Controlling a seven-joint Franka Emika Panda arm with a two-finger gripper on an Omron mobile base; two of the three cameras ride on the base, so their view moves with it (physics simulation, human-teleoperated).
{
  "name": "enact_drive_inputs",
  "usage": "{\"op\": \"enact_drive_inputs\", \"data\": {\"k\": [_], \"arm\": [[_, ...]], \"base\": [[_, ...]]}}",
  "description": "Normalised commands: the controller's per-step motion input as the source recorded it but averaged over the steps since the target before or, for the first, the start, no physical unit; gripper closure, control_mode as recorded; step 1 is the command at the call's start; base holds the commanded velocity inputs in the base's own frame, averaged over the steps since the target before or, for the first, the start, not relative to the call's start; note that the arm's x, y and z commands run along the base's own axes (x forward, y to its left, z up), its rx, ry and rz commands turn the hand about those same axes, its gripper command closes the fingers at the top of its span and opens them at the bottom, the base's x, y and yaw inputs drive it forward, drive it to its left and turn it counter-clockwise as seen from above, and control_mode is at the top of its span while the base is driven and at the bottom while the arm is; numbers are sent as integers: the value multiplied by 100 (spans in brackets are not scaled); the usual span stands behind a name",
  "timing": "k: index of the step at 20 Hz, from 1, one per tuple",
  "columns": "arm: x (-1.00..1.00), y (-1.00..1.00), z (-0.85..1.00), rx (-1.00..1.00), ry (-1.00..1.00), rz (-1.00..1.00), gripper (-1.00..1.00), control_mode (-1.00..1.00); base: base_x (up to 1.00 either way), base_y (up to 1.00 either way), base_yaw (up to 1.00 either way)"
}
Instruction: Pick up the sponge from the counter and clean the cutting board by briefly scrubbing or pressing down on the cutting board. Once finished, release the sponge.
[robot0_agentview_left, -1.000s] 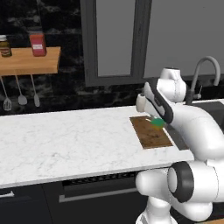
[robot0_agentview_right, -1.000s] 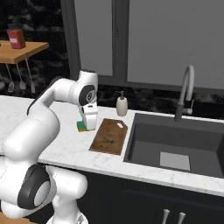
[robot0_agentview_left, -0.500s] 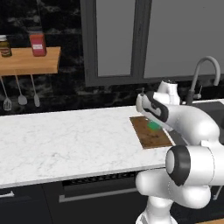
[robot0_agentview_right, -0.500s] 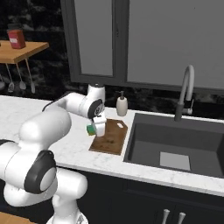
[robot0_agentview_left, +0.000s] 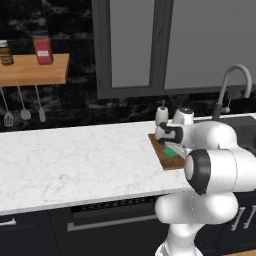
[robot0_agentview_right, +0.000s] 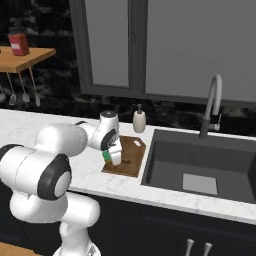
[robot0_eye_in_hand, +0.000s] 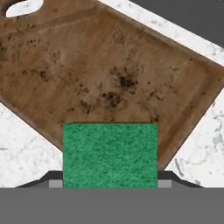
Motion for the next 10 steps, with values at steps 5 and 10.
{"op": "enact_drive_inputs", "data": {"k": [5,10], "arm": [[57,0,-12,0,6,0,100,-100],[36,1,-8,0,0,0,100,-100]], "base": [[0,0,0],[0,0,0]]}}
